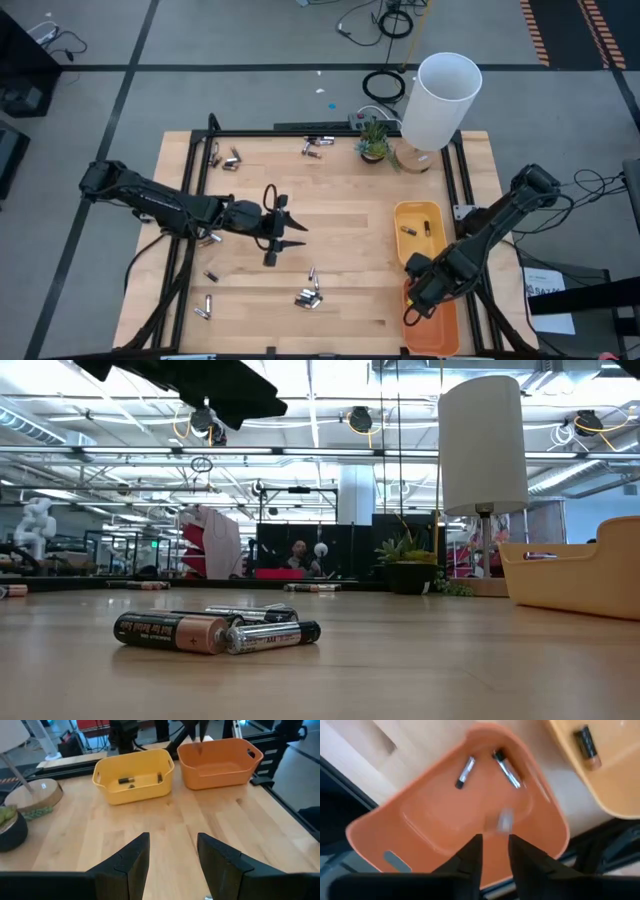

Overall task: Sort batteries
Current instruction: Put the black battery into the orange bin, then put the brown battery into the yellow bin

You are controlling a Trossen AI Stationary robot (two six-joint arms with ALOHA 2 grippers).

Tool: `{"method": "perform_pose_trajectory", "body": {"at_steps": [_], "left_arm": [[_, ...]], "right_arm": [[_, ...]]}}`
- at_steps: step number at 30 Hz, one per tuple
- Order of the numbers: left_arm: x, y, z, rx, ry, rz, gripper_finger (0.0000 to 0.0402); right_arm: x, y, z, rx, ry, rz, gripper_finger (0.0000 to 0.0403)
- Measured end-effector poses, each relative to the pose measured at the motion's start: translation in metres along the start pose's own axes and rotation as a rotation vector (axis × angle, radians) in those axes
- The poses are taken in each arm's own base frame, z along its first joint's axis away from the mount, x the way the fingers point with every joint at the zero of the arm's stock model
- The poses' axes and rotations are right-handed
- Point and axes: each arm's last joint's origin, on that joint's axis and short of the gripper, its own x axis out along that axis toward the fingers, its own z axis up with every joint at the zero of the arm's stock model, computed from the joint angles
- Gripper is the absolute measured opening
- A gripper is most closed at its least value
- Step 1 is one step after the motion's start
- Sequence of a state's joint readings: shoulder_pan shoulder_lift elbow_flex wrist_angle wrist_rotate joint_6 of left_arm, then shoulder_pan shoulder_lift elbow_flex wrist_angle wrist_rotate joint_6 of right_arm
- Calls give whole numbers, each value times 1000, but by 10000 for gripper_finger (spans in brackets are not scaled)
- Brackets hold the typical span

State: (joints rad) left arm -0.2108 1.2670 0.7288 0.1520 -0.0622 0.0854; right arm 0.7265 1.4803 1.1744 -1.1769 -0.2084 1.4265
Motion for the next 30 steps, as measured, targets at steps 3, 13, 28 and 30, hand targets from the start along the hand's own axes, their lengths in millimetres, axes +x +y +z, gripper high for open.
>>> {"method": "perform_pose_trajectory", "body": {"at_steps": [3,13,28,30], "left_arm": [[0,-2,1,1,-7,-1,176],[-2,-19,-7,-90,81,-66,176],[2,-54,-8,-176,70,-107,176],[12,-58,-9,-193,31,-118,176]], "right_arm": [[3,2,0,2,35,-6,120],[4,17,-5,-90,-96,114,163],[-8,74,16,-476,-1284,58,164],[-6,81,27,-465,-1332,36,164]]}}
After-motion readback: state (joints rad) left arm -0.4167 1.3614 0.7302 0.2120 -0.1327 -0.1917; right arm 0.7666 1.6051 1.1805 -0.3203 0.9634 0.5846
